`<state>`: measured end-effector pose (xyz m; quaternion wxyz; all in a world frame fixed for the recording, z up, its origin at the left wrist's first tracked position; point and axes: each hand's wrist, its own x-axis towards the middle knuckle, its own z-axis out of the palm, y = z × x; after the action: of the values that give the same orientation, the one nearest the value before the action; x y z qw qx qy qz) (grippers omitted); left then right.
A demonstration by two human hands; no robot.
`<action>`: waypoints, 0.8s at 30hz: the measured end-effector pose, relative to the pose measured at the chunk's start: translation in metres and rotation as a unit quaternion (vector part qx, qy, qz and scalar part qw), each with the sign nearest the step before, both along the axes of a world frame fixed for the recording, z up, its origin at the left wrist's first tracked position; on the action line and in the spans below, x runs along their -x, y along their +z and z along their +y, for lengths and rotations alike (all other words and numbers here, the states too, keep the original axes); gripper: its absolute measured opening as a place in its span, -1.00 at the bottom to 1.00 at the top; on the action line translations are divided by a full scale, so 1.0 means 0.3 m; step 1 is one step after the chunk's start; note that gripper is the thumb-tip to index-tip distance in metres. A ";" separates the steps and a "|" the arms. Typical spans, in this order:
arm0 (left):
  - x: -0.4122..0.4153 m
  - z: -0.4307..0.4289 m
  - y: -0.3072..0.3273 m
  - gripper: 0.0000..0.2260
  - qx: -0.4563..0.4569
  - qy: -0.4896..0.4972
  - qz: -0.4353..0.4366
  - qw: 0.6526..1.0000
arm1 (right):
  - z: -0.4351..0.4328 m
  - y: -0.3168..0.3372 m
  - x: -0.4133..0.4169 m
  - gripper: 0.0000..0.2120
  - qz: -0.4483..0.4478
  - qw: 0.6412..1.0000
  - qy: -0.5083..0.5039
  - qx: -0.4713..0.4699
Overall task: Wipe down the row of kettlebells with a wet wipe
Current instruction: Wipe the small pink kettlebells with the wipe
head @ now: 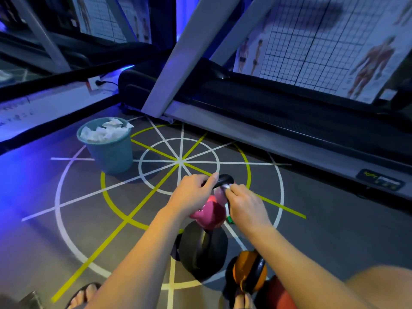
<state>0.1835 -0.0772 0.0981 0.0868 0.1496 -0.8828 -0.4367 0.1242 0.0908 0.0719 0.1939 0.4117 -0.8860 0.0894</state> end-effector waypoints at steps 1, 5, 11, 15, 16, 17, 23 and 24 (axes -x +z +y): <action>0.000 0.001 -0.001 -0.42 -0.001 -0.002 0.001 1.000 | 0.007 -0.012 -0.003 -0.85 0.031 0.999 0.010 0.021; -0.008 0.005 0.004 -0.45 -0.021 -0.013 0.001 1.000 | 0.028 -0.039 0.008 -0.94 0.066 0.996 0.013 0.060; 0.014 0.049 0.017 -0.46 0.054 -0.045 0.010 0.997 | -0.004 -0.032 -0.061 -0.84 -0.203 0.975 -0.085 0.040; 0.018 0.069 0.022 -0.49 0.049 -0.046 0.010 0.998 | -0.002 -0.005 -0.055 -0.90 -0.190 0.961 -0.116 0.165; 0.016 0.069 0.025 -0.49 0.040 -0.042 0.008 0.998 | -0.006 -0.002 -0.073 -0.90 -0.189 0.956 -0.108 0.199; 0.015 0.066 0.025 -0.48 0.031 -0.038 0.004 0.999 | -0.010 0.000 -0.090 -0.89 -0.203 0.945 -0.110 0.234; 0.012 0.055 0.035 -0.41 -0.041 -0.027 0.003 0.999 | -0.048 0.066 -0.100 -0.75 -0.630 0.525 -0.198 0.537; 0.016 0.066 0.031 -0.44 -0.036 -0.035 0.007 0.999 | -0.061 0.071 -0.094 -0.79 -0.652 0.429 -0.210 0.589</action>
<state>0.1786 -0.0576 0.1073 0.0726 0.1182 -0.8708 -0.4717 0.1524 0.0725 0.0931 -0.2331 -0.1817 -0.5402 0.7879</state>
